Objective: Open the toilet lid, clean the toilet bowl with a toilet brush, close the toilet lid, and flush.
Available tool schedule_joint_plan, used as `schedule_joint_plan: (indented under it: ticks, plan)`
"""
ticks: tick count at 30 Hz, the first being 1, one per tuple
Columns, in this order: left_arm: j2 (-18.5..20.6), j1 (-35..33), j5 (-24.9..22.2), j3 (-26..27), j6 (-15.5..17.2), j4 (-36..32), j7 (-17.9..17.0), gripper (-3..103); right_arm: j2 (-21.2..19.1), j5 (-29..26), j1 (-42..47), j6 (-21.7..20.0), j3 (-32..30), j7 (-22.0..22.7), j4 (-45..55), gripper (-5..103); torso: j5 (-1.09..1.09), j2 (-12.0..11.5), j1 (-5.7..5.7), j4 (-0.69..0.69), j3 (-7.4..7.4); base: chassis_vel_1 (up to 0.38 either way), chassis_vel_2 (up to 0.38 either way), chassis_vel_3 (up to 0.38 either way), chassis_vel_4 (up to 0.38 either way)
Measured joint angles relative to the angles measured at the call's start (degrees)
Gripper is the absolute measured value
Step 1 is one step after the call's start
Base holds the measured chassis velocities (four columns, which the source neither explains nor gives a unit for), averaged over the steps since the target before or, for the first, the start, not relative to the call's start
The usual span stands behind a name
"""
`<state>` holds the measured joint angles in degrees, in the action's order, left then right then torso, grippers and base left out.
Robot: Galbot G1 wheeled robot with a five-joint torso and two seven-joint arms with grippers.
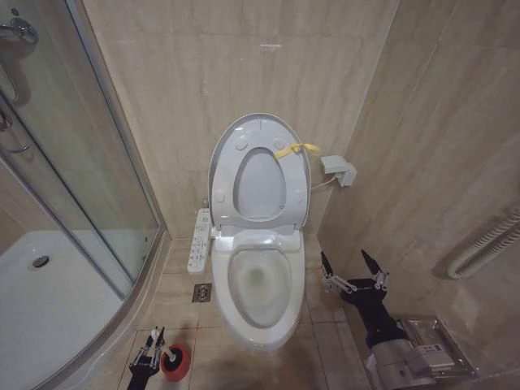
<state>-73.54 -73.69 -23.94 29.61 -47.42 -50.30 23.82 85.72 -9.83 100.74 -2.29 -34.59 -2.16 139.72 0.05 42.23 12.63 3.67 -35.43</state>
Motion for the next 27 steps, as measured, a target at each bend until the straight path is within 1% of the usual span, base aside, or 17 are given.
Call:
schedule_joint_plan:
  ticks: [2,7,8,11,14,19,20,21,22,23,24,25,26,27]
  plan:
    - [-0.06,-1.02,0.98,0.01,-0.01,-0.3,-0.08,21,0.0,0.0,0.0,0.0,0.0,0.0,0.0,100,0.0,0.0,0.0,-0.01,0.0,0.0,0.0,0.0,0.0]
    - [-0.24,-2.51,1.2,0.28,-0.01,-1.59,-0.88,21,0.0,0.0,0.0,0.0,0.0,0.0,0.0,100,-0.03,0.0,0.0,-0.02,-0.01,0.0,0.0,0.0,0.0]
    - [-0.28,-2.78,1.07,0.38,-0.01,-1.94,-1.13,21,0.0,0.0,0.0,0.0,0.0,0.0,-0.01,100,-0.03,0.0,0.0,-0.02,-0.01,0.0,0.0,0.0,0.0]
    - [-0.5,-4.07,-1.66,0.84,0.21,-4.24,-2.0,21,0.0,0.0,0.0,0.0,0.0,0.0,0.0,100,-0.08,-0.02,0.01,-0.02,-0.02,0.0,0.0,0.0,0.0]
    - [-0.51,-4.49,-2.23,0.88,0.39,-5.11,-2.29,21,0.0,0.0,0.0,0.0,0.0,0.0,0.0,100,-0.07,-0.02,0.02,-0.02,-0.02,0.0,0.0,0.0,0.0]
    - [-0.77,-4.3,-1.94,1.07,0.51,-5.29,-2.75,21,0.0,0.0,0.0,0.0,0.0,0.0,0.0,100,-0.06,-0.02,0.02,-0.01,-0.02,0.0,0.0,0.0,0.0]
    - [-0.84,-4.21,-1.07,1.26,0.94,-4.79,-2.76,22,0.01,0.0,0.0,0.0,0.0,0.01,0.0,100,-0.09,-0.03,0.02,0.03,-0.03,0.0,0.0,0.0,0.0]
    - [-0.84,-4.21,-1.07,1.26,0.94,-4.79,-2.76,22,0.01,0.0,0.0,0.0,0.0,0.01,0.0,100,-0.09,-0.03,0.02,0.03,-0.03,0.0,0.0,0.0,0.0]
    - [-0.88,-4.16,-0.38,1.59,0.92,-4.65,-2.72,22,-0.01,0.0,0.0,0.0,0.0,-0.01,0.0,100,-0.19,-0.03,0.03,-0.07,-0.04,0.0,0.0,0.0,0.0]
    - [-0.8,-4.07,-0.05,1.88,0.92,-4.66,-2.72,22,0.0,0.0,0.0,0.0,0.0,0.0,0.0,100,-0.08,-0.03,0.03,0.02,-0.03,0.0,0.0,0.0,0.0]
    - [-0.8,-4.07,-0.05,1.88,0.92,-4.66,-2.72,22,0.0,0.0,0.0,0.0,0.0,0.0,0.0,100,-0.08,-0.03,0.03,0.02,-0.03,0.0,0.0,0.0,0.0]
    - [-0.68,-4.07,0.16,2.21,0.88,-4.74,-2.73,22,0.0,0.0,-0.01,0.01,0.0,0.0,0.0,100,-0.04,-0.03,0.02,-0.01,-0.03,0.0,0.0,0.0,0.0]
    - [-0.64,-4.09,0.34,2.29,0.88,-4.74,-2.71,22,0.0,0.0,0.01,0.0,0.0,0.01,0.0,100,-0.05,-0.03,0.03,-0.01,-0.03,0.0,0.0,0.0,0.0]
    - [-0.59,-4.07,0.69,2.5,0.87,-4.79,-2.7,49,0.0,0.0,0.0,0.0,0.0,0.0,0.0,100,-0.09,-0.03,0.03,-0.02,-0.03,0.0,0.0,0.0,0.0]
